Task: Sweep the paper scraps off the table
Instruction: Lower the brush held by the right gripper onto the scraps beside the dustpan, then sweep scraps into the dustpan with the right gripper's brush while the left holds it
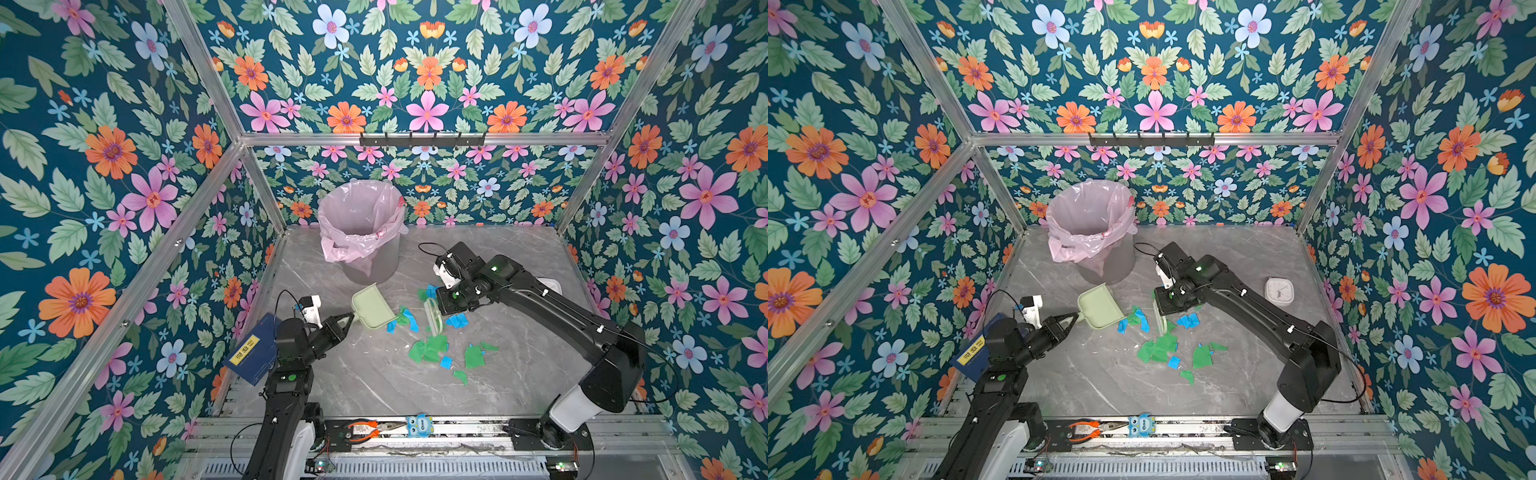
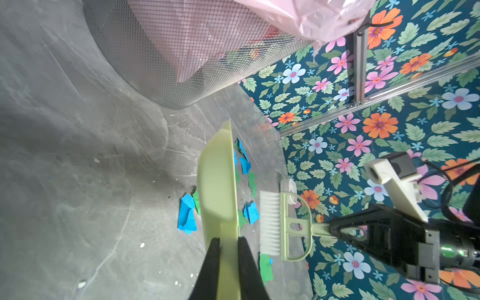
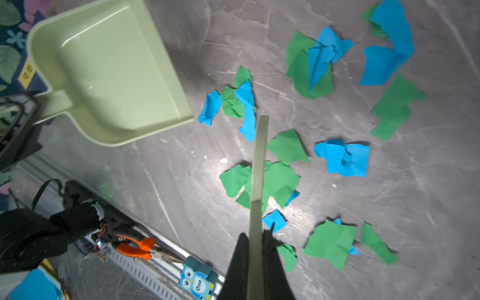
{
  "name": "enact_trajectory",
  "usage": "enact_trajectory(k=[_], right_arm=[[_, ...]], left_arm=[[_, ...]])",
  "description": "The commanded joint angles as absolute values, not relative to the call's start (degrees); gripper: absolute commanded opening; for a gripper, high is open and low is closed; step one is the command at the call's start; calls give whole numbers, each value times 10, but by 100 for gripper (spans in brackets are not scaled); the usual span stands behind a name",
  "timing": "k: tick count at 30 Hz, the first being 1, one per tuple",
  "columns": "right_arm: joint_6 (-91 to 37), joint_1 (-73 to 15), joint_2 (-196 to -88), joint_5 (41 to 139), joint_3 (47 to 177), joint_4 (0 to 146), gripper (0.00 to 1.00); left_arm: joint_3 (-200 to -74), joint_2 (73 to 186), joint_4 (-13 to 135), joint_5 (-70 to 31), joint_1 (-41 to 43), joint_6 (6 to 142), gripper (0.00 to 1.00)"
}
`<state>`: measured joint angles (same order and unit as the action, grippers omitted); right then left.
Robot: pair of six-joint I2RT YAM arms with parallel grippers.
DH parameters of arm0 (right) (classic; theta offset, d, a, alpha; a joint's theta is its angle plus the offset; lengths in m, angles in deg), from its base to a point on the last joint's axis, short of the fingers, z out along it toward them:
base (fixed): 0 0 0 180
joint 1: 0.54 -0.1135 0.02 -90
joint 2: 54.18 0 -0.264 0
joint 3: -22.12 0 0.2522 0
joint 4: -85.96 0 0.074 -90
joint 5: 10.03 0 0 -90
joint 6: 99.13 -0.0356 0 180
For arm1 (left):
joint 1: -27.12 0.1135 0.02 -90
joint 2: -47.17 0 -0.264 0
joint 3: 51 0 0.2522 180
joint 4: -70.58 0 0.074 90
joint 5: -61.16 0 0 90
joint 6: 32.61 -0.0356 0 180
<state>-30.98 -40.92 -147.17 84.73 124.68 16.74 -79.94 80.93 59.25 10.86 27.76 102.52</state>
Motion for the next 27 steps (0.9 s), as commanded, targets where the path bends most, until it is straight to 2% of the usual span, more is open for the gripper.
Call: enact_trajectory(k=[1,11,19,27], right_arm=[[-290,-398,-1483,768,1267,150,0],[-266,-398,-1572,713,1356,123,0],[-261,-419,-1616,738,1396,125,0],[-259,-438,-1675,722,1426,106,0]], left_arm=[[-795,790,490,95,278,997,0],[-792,811,462,73,279,1003,0],[-752,841,515,89,279,1012,0],[-740,891,566,99,279,1005,0]])
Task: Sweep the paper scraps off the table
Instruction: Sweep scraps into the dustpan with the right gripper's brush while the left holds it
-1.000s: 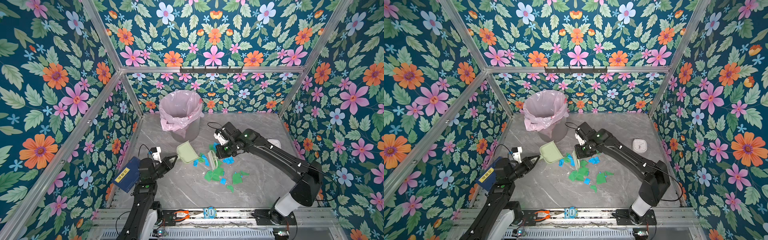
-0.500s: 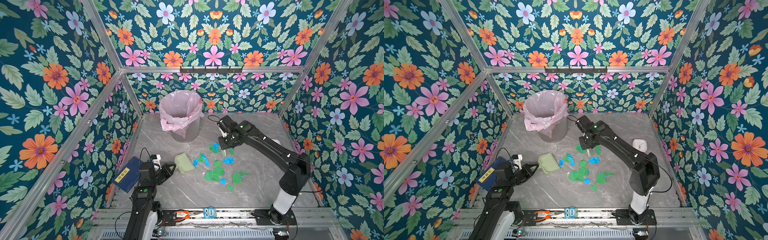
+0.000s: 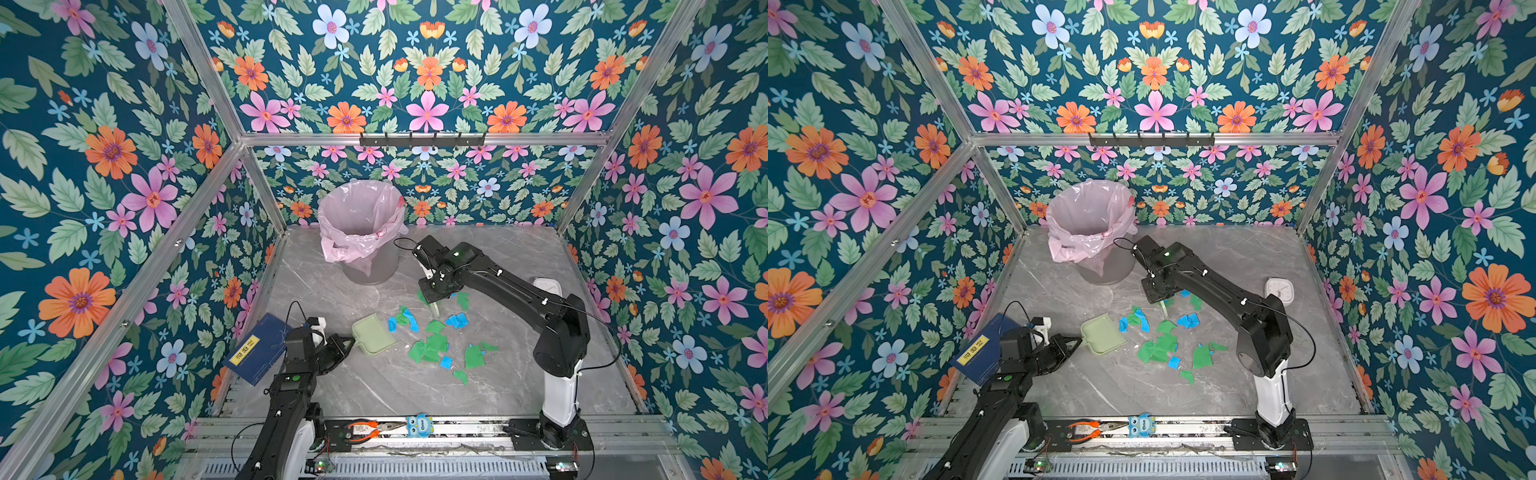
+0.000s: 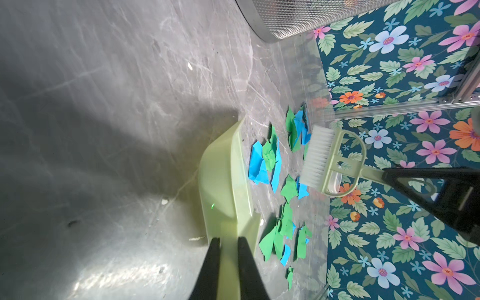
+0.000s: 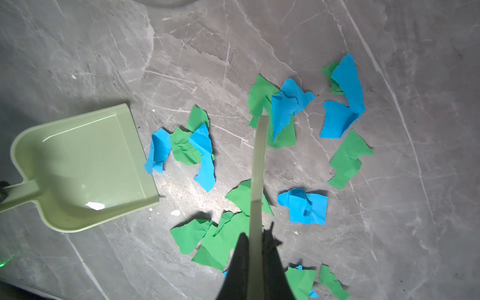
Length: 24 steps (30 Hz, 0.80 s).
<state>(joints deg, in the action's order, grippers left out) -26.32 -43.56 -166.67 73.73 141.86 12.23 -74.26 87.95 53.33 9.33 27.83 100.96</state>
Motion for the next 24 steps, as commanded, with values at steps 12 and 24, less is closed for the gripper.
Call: enact_trajectory(k=[12,24], right_arm=[[-235,-466,-1749,706,1497,59,0],[-235,-499,-1788,738,1564,47,0]], left_arm=[[-732,985,659,117,278,1000,0],[-736,1030,701,120,274,996,0]])
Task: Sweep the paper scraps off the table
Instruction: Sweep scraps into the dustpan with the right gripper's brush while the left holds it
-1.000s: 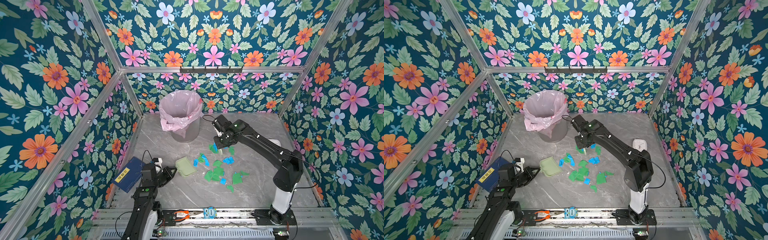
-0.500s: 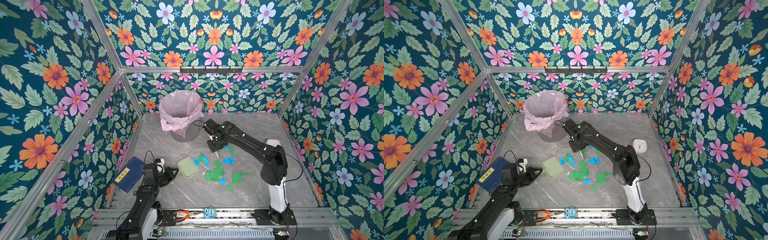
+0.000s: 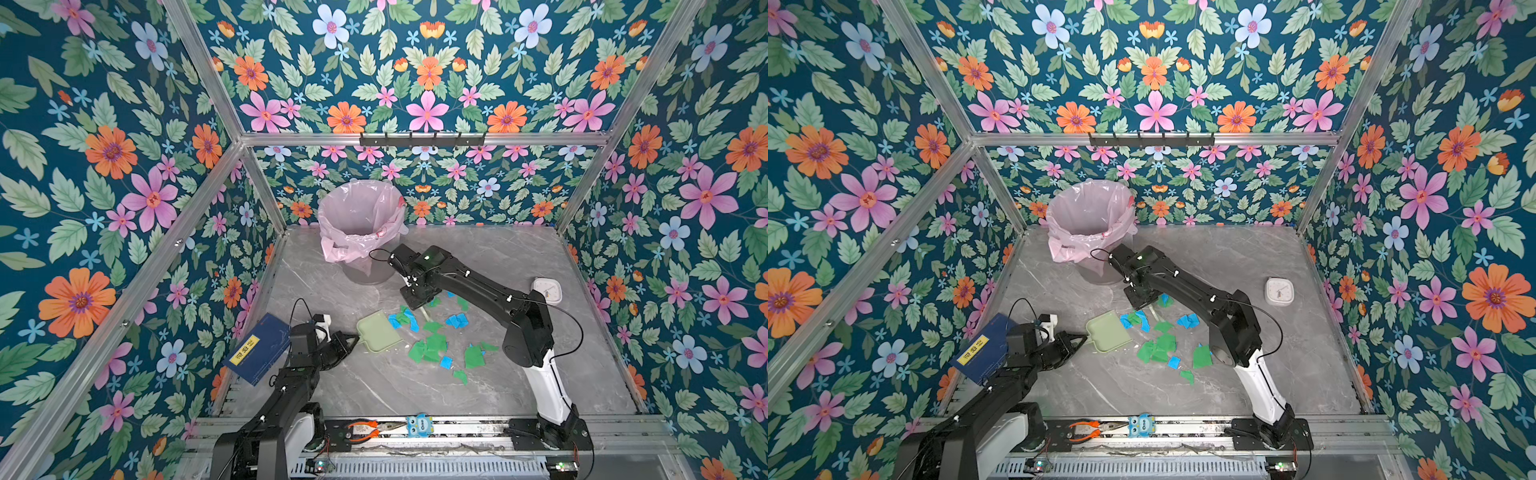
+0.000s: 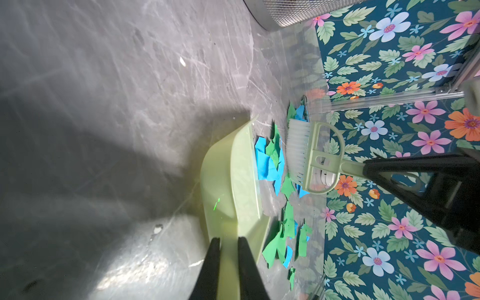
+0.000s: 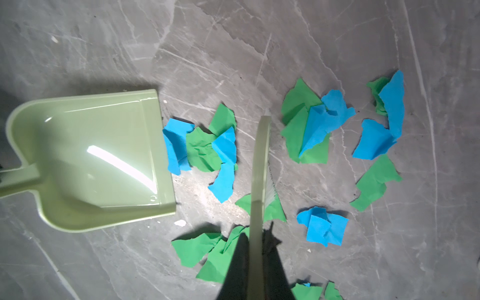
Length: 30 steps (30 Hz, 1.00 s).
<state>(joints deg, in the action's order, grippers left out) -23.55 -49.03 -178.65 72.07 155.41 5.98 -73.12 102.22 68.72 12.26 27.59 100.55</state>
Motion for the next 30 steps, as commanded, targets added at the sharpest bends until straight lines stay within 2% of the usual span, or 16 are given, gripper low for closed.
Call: enact_trajectory(k=[1,9,15,20,26,30], right_arm=[[-235,-504,-1789,742,1569,48,0],[-242,-526,-1800,787,1602,47,0],[-248,-513,-1756,747,1594,48,0],[-262,-498,-1704,712,1545,35,0],[-306,-498,-1651,702,1445,50,0],[-334,-498,-1637,697,1400,64,0]], left_arm=[[-739,1035,706,119,271,998,0],[-759,1083,743,107,243,1004,0],[-760,1090,752,106,240,1005,0],[-767,1082,726,111,240,993,0],[-795,1041,625,103,241,949,0],[-788,1038,626,112,240,952,0]])
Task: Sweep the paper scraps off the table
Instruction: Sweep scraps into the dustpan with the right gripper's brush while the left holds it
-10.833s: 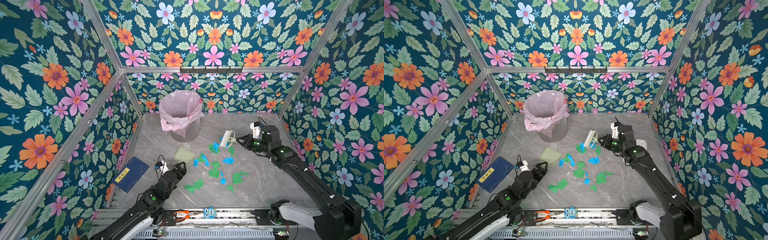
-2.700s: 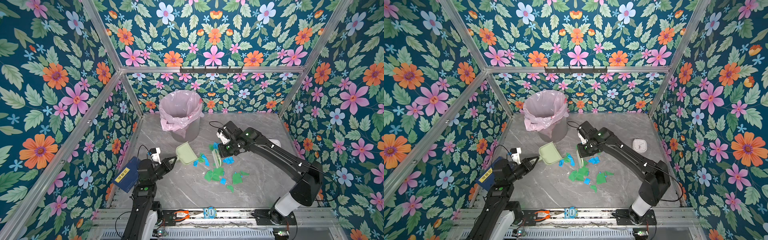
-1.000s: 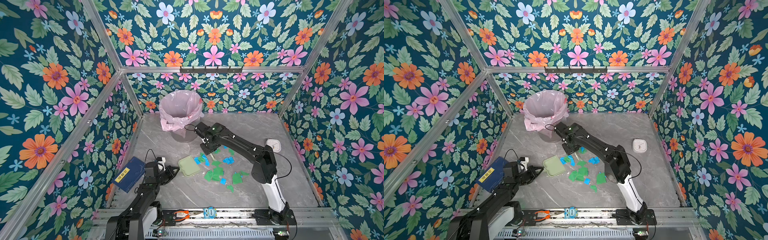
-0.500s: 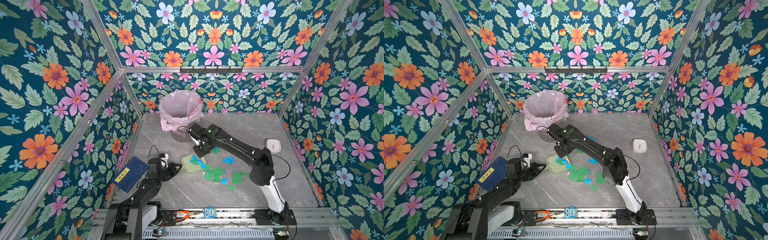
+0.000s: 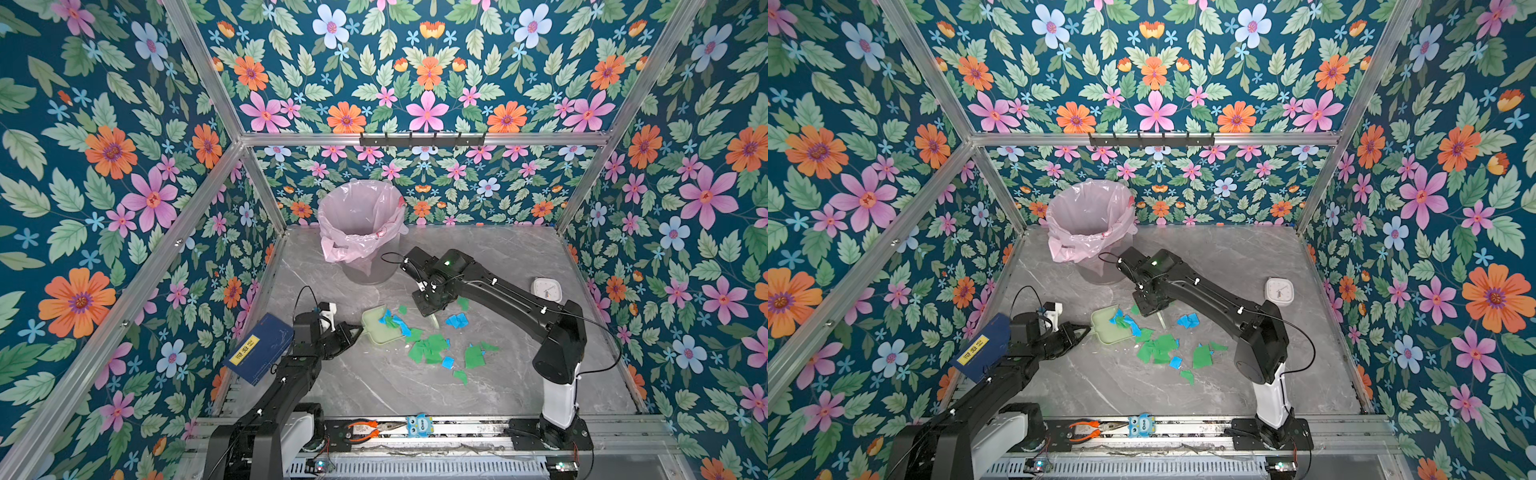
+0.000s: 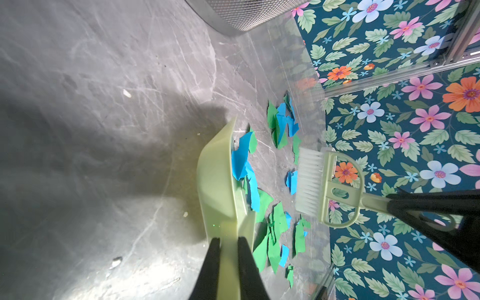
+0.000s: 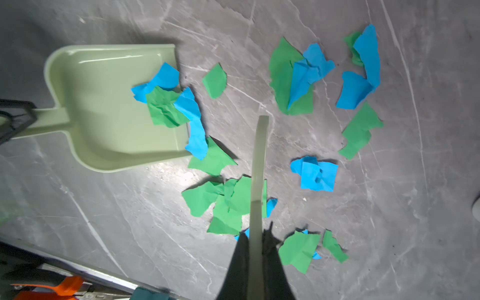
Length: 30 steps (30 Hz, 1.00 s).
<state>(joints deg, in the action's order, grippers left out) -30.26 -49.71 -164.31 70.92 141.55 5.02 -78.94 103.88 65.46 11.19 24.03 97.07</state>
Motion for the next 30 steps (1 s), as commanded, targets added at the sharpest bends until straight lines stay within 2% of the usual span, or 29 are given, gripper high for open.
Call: enact_trajectory(k=[1,9,24,30], right_arm=[[-340,-498,-1636,702,1390,73,0],[-358,-498,-1670,738,1390,112,0],[-368,-500,-1718,857,1467,145,0],[-359,-499,-1733,833,1504,122,0]], left_arm=[[-785,1035,626,112,240,953,0],[-784,1044,635,120,221,953,0],[-780,1064,673,127,214,967,0],[-778,1071,711,127,214,983,0]])
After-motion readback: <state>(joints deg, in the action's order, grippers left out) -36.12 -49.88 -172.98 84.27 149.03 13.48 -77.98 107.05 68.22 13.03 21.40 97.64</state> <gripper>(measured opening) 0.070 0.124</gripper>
